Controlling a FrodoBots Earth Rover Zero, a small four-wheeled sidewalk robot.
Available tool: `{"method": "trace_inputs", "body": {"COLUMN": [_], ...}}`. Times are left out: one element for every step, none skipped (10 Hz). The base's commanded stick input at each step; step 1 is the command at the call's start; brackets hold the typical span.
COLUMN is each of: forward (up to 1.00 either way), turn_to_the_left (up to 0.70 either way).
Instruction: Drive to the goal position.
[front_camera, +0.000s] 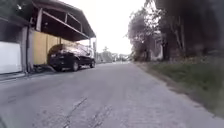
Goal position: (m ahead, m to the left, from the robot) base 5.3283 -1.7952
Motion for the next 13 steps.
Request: {"method": "trace_inputs", "body": {"forward": [1.00, 1.00, 1.00, 1.00, 1.00, 1.00, 1.00, 1.00, 1.00, 1.00, 1.00, 1.00, 1.00], "turn_to_the_left": [0.05, 0.05, 0.05, 0.05, 0.05, 0.05, -0.14, -0.35, -0.35, -0.35, -0.35, -0.35, 0.02]}}
